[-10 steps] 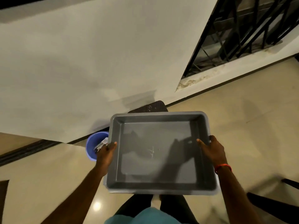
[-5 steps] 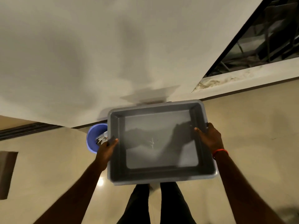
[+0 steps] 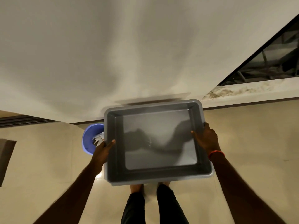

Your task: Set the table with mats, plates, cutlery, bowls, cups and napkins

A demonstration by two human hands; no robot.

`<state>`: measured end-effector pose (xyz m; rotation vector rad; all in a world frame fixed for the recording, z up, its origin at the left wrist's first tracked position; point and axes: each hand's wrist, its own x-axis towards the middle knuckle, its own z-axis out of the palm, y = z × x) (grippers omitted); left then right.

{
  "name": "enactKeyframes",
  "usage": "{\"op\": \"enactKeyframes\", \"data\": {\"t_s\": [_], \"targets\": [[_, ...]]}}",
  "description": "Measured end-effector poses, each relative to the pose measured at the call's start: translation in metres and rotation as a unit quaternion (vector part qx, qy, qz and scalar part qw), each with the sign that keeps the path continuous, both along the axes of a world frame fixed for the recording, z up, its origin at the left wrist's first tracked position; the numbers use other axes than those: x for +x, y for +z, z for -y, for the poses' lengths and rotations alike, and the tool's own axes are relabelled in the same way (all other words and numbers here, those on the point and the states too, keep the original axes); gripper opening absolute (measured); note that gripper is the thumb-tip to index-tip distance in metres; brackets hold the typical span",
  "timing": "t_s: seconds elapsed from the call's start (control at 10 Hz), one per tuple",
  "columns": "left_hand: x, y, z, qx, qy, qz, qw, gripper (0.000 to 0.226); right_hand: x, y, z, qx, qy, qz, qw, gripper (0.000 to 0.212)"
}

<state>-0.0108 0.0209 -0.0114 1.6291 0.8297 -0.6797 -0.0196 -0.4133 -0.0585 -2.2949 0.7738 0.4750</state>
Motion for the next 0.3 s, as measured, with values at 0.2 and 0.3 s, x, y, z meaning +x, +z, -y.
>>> {"op": "enactKeyframes", "data": {"t_s": [0.2, 0.3], "targets": [[0.0, 0.006, 0.001, -0.007, -0.056, 0.037, 0.998, 0.05, 0.002, 0.009, 0.001, -0.027, 0.04, -0.002, 0.999, 0.068], [0.003, 0.0, 0.001, 0.065, -0.108, 0.097, 0.987, 0.098, -0.001, 0.027, -0.009, -0.138, 0.08, -0.018, 0.987, 0.079]]}}
